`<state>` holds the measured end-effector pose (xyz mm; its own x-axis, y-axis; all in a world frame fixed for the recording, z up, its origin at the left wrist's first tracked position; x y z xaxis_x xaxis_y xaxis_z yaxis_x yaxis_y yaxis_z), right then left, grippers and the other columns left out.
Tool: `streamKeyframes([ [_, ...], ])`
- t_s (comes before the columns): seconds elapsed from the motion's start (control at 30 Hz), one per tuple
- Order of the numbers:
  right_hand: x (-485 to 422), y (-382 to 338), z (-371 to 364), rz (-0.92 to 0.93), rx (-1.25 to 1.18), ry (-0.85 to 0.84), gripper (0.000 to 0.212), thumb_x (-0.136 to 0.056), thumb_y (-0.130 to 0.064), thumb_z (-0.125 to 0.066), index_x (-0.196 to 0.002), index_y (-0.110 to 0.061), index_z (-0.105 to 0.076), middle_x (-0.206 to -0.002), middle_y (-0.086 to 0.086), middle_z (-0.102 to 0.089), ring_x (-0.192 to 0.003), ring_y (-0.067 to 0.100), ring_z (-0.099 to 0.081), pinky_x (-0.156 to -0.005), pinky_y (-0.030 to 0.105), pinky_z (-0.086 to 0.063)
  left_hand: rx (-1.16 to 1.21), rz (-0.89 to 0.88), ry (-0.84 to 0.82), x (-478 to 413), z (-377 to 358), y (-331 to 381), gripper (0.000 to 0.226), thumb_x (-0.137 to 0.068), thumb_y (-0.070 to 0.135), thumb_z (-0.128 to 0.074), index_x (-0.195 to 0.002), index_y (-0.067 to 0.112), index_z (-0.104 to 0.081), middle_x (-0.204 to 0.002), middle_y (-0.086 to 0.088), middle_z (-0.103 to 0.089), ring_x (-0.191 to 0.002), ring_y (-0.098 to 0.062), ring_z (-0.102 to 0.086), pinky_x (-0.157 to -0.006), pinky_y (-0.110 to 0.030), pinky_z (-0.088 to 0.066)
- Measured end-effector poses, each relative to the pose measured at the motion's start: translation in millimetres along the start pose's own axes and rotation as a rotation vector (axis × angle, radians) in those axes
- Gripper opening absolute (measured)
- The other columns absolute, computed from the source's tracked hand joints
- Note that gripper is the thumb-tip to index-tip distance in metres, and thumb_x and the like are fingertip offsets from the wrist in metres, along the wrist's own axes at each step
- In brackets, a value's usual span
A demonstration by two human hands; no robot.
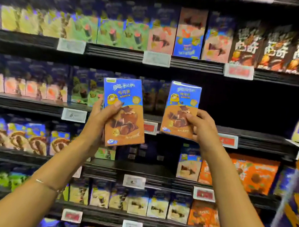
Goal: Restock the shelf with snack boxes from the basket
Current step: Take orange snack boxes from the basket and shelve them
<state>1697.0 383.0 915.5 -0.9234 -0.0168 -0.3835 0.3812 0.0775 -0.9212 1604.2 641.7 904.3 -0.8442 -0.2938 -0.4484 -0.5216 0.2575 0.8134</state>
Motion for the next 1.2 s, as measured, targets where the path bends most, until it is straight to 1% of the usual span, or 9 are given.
streamKeyframes([
  [0.1, -37.0, 9.8, -9.2, 0.020, 0.061, 0.088, 0.030, -0.099, -0.016, -0.062, -0.128, -0.012, -0.057, -0.118, 0.006, -0.071, -0.096, 0.019, -0.074, -0.068, 0.028, -0.058, 0.034, -0.007, -0.036, -21.8, 7.4, -0.5, 0.081, -0.084, 0.030, -0.064, -0.154, -0.005, -0.041, -0.141, -0.033, -0.060, -0.097, -0.032, -0.069, -0.077, -0.040, -0.065],
  [0.23, -79.7, 19.7, -17.1, 0.073, 0.141, 0.156, 0.031, -0.095, -0.014, -0.065, -0.123, -0.019, -0.056, -0.113, 0.006, -0.073, -0.092, 0.019, -0.075, -0.072, 0.033, -0.060, 0.013, -0.029, -0.084, -44.4, 12.2, -0.8, 0.073, -0.086, 0.029, -0.063, -0.150, -0.002, -0.047, -0.125, -0.019, -0.068, -0.089, -0.025, -0.075, -0.072, -0.037, -0.066],
  [0.4, -128.9, 38.8, -26.5, 0.013, 0.354, 0.140, 0.033, -0.092, -0.018, -0.066, -0.121, -0.011, -0.052, -0.119, 0.015, -0.067, -0.109, 0.032, -0.066, -0.095, 0.049, -0.055, -0.019, -0.019, -0.064, -60.4, 12.4, 1.7, 0.080, -0.084, 0.034, -0.065, -0.154, 0.001, -0.045, -0.138, -0.024, -0.066, -0.099, -0.030, -0.073, -0.076, -0.038, -0.064],
  [0.53, -153.6, 48.2, -30.4, -0.013, 0.582, 0.128, 0.020, -0.095, -0.021, -0.062, -0.102, -0.004, -0.054, -0.107, 0.014, -0.061, -0.095, 0.030, -0.057, -0.077, 0.033, -0.042, -0.063, -0.034, -0.047, -68.0, 6.3, 5.0, 0.076, -0.086, 0.035, -0.065, -0.150, -0.003, -0.050, -0.125, -0.018, -0.071, -0.095, -0.028, -0.075, -0.080, -0.040, -0.064],
  [0.63, -164.9, 49.0, -36.5, -0.017, 0.734, 0.099, 0.013, -0.093, -0.012, -0.056, -0.085, -0.003, -0.053, -0.107, 0.024, -0.064, -0.092, 0.036, -0.058, -0.074, 0.033, -0.040, -0.070, -0.034, -0.036, -72.7, 2.9, 6.0, 0.078, -0.085, 0.036, -0.066, -0.152, -0.001, -0.048, -0.135, -0.024, -0.068, -0.101, -0.031, -0.073, -0.091, -0.046, -0.060],
  [0.8, -179.5, 50.9, -51.6, -0.004, 0.984, -0.014, 0.031, -0.097, -0.013, -0.049, -0.110, 0.010, -0.065, -0.123, 0.029, -0.064, -0.114, 0.042, -0.060, -0.087, 0.035, -0.045, -0.081, -0.042, -0.014, -75.3, 0.8, 0.7, 0.076, -0.086, 0.034, -0.065, -0.150, -0.003, -0.048, -0.127, -0.020, -0.070, -0.096, -0.029, -0.076, -0.085, -0.044, -0.063],
  [0.93, -188.6, 52.8, -58.6, -0.020, 1.072, -0.073, 0.033, -0.102, -0.014, -0.043, -0.114, 0.007, -0.065, -0.125, 0.026, -0.064, -0.114, 0.038, -0.060, -0.082, 0.032, -0.041, -0.044, -0.042, 0.001, -76.4, 3.1, -0.3, 0.096, -0.075, 0.041, -0.077, -0.154, -0.002, -0.043, -0.138, -0.025, -0.066, -0.101, -0.031, -0.074, -0.084, -0.043, -0.063],
  [1.03, -194.9, 53.1, -61.0, -0.026, 1.055, -0.032, 0.034, -0.100, -0.011, -0.046, -0.125, 0.010, -0.057, -0.125, 0.026, -0.063, -0.114, 0.039, -0.061, -0.090, 0.040, -0.048, -0.022, -0.047, 0.009, -78.9, 5.0, 0.6, 0.094, -0.077, 0.040, -0.075, -0.156, 0.000, -0.041, -0.146, -0.026, -0.062, -0.103, -0.030, -0.074, -0.086, -0.044, -0.063],
  [1.2, -204.0, 56.3, -61.6, -0.077, 1.083, 0.023, 0.050, -0.100, -0.011, -0.050, -0.145, 0.009, -0.040, -0.147, 0.028, -0.048, -0.132, 0.043, -0.050, -0.105, 0.045, -0.044, -0.007, -0.040, 0.007, -84.1, 2.9, -1.6, 0.086, -0.084, 0.037, -0.065, -0.157, -0.001, -0.040, -0.133, -0.019, -0.067, -0.097, -0.026, -0.075, -0.084, -0.042, -0.064],
])
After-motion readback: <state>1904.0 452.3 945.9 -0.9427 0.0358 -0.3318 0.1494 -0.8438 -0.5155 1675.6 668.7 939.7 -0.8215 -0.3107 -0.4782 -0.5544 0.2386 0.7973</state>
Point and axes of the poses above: each hand's wrist, its own x-axis away from the middle knuckle, its own z-axis out of the back of the hand, y = z × x, the point moved 4 cm from there along -x, towards the middle knuckle
